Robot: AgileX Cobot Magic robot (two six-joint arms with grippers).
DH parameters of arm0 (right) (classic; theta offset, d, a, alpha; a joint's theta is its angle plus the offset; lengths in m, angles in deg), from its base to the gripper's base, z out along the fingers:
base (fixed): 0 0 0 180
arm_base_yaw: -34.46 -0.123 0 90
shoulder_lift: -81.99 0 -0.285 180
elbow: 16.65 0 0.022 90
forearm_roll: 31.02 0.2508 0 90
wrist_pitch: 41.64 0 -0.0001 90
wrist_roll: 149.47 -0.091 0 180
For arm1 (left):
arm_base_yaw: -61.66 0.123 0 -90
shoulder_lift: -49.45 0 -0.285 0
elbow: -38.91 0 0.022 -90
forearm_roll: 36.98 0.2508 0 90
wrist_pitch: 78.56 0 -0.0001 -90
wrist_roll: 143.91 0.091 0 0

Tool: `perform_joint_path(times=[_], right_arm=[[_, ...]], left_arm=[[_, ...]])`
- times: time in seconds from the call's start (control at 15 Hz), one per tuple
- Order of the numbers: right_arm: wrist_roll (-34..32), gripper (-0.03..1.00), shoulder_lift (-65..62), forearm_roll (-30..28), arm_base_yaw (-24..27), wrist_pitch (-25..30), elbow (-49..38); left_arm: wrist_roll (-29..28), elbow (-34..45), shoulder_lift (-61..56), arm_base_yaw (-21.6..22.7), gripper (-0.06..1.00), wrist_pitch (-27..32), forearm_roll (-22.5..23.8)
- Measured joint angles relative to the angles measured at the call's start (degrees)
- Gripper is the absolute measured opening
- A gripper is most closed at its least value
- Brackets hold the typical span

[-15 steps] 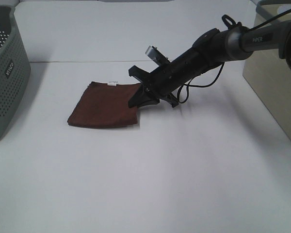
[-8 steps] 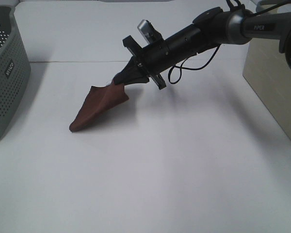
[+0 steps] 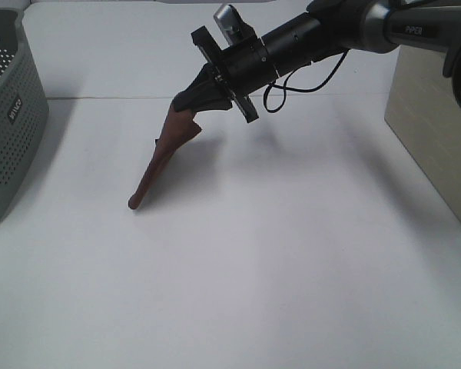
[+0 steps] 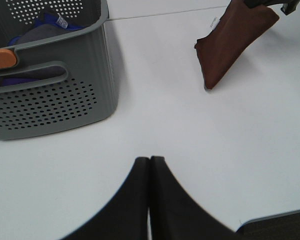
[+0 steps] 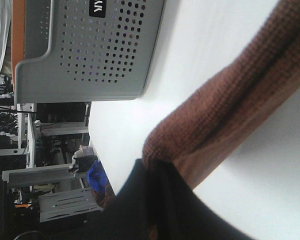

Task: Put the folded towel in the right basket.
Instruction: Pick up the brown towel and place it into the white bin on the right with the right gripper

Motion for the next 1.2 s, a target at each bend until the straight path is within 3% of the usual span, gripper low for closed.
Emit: perform_joint_path(times=[0.33,0.6,0.93,1.2], right_arm=[[-2.98,0.02,-2.35,-0.46,0.23,1.49,4.87],[-7.39,0.02,-5.79,-0.86,4.76,1.78,8.02],[-9.34,0.02,-11.75,-1.66,15.53,1.78,8.25],[-10.14,0.02,-15.30,0.97,25.67,1.83,8.31]], left_arm=[[0.00,0.00,0.00,0.00,0.00,0.00,0.00],[0.00,0.00,0.00,0.00,0.00,0.00,0.00],[0.00,0.00,0.00,0.00,0.00,0.00,0.00],[0.00,0.00,0.00,0.00,0.00,0.00,0.00]])
